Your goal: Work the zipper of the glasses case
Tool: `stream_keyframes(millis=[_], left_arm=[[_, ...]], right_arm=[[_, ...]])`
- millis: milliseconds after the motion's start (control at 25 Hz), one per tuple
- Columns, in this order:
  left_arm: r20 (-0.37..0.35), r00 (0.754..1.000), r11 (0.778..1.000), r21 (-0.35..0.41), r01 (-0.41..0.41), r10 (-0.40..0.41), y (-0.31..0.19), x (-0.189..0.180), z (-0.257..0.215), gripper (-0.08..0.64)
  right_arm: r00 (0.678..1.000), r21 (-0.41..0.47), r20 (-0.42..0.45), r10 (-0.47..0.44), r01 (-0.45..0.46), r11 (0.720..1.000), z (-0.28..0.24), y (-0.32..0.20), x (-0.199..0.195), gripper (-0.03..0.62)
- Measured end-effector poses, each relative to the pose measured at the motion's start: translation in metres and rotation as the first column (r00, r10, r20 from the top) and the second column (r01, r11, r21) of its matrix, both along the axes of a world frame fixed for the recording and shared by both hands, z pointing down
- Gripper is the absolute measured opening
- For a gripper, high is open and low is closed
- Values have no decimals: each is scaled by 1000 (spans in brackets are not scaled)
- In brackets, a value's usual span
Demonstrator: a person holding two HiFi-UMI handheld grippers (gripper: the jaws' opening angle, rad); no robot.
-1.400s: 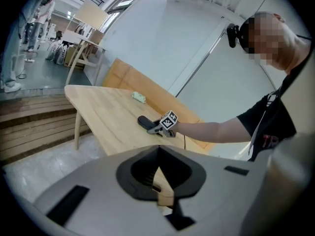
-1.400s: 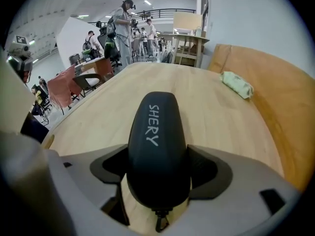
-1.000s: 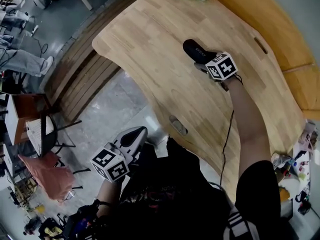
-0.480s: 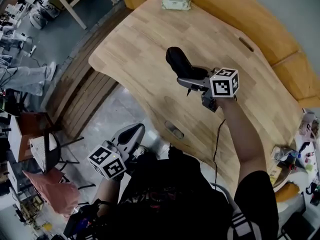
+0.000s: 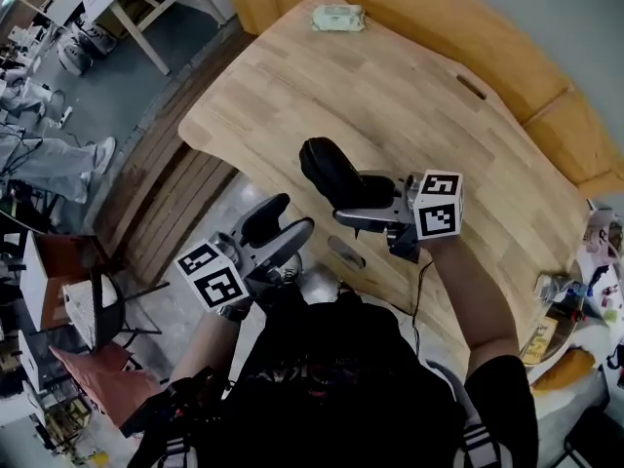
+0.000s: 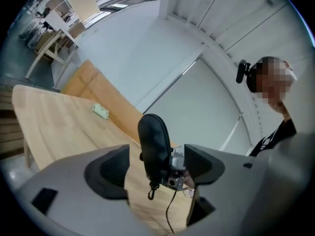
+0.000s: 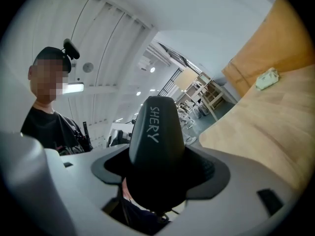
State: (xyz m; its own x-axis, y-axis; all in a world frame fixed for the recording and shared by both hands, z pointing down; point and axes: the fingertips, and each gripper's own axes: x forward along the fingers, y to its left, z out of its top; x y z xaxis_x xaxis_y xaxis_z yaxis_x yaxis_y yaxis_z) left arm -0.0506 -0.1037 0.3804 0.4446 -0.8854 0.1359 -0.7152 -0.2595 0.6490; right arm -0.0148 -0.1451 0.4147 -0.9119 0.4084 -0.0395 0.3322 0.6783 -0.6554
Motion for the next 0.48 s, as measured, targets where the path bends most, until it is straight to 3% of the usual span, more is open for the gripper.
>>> stream_keyframes(millis=[280,480], left_arm=[[-49,982,982,54,-181,184,-22,15,-21,388],[-123,926,933,100,-346,356,-16,26,-33,390]], right_arm=[[998,23,6,-63,63,998,-17,51,1,353],[995,49,-1,-99,99,994,-28,81,-9,353]])
